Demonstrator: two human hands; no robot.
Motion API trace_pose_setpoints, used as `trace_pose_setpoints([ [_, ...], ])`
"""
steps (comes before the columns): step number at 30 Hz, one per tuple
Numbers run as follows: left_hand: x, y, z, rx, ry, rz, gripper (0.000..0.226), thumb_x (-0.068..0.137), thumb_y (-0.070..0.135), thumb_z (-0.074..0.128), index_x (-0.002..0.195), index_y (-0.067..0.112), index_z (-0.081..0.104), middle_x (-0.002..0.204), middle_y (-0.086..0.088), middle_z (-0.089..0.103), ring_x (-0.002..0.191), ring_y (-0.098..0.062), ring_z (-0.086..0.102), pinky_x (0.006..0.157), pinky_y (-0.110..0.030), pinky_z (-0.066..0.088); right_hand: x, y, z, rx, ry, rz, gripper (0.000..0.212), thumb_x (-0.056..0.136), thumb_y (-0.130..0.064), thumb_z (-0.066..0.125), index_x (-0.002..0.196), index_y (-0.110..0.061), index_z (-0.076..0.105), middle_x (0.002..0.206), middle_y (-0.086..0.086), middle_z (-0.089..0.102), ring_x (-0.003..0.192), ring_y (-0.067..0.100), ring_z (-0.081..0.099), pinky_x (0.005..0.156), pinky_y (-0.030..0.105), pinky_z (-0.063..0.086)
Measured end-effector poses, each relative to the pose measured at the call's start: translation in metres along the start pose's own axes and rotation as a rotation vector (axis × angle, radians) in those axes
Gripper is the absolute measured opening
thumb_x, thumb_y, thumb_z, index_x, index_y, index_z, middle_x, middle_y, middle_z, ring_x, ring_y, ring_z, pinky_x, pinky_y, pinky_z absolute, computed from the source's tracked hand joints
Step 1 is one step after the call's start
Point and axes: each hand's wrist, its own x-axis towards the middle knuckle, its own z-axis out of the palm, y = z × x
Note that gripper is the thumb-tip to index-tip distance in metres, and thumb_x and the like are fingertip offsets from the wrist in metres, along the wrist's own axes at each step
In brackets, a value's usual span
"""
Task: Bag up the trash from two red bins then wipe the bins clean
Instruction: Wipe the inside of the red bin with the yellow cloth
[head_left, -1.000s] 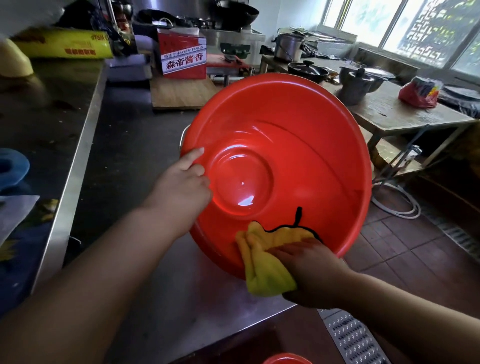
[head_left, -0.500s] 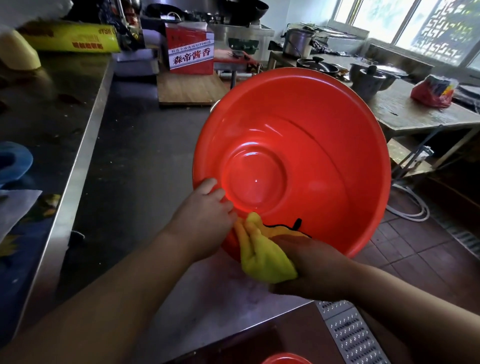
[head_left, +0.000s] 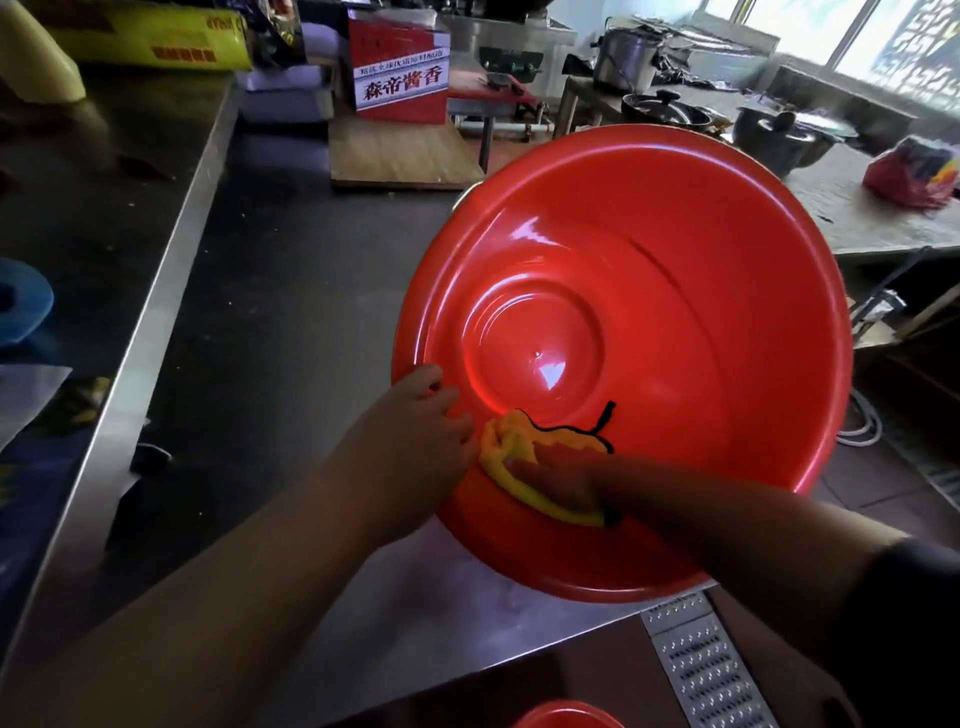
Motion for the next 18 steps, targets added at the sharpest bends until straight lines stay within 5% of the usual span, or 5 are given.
trace_pose_setpoints([
  [6, 0.002, 0.003, -0.002, -0.034, 0.048, -0.042, 0.035, 0.073, 0.013, 0.033, 0.068, 0.013, 0.068, 0.066, -0.004, 0.066, 0.064, -0.025, 0.061, 0.080, -0.037, 0.046, 0.041, 0.002, 0.002, -0.032, 0.148, 0.090, 0.085, 0.074, -0.081, 0.010, 0.146, -0.038, 0.018, 0.153, 0.006, 0.028, 0.139, 0.031, 0.030, 0.111, 0.046, 0.023],
  [11, 0.003, 0.000, -0.006, -0.011, 0.071, -0.065, 0.039, 0.070, 0.012, 0.027, 0.056, 0.015, 0.063, 0.057, -0.003, 0.060, 0.057, -0.024, 0.056, 0.077, -0.037, 0.031, 0.013, 0.006, -0.003, -0.147, 0.028, -0.015, 0.070, 0.087, -0.074, 0.016, 0.142, -0.034, 0.031, 0.146, 0.003, 0.041, 0.129, 0.024, 0.043, 0.105, 0.035, 0.031],
  [18, 0.003, -0.004, 0.000, 0.029, 0.092, -0.020, 0.036, 0.071, 0.012, 0.031, 0.053, 0.015, 0.062, 0.056, -0.002, 0.059, 0.057, -0.022, 0.056, 0.080, -0.036, 0.031, -0.087, 0.020, -0.009, -0.010, -0.147, -0.235, 0.055, 0.097, -0.057, 0.028, 0.148, -0.037, 0.024, 0.157, -0.011, 0.021, 0.144, 0.015, 0.017, 0.116, 0.048, 0.012],
])
